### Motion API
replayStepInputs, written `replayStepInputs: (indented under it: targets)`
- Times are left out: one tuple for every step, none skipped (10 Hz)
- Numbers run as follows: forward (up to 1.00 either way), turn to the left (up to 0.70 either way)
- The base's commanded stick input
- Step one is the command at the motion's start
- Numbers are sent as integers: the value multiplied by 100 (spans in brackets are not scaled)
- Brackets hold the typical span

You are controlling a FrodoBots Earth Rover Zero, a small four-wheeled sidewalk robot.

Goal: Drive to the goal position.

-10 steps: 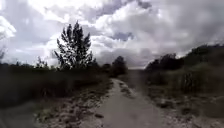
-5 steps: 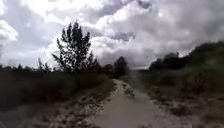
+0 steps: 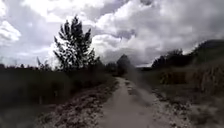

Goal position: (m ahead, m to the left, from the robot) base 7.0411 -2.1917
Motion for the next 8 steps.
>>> replayStepInputs:
  targets:
    - [59, 1]
    - [59, 1]
    - [59, 1]
    - [59, 1]
    - [59, 1]
    - [59, 1]
    - [59, 1]
    - [59, 1]
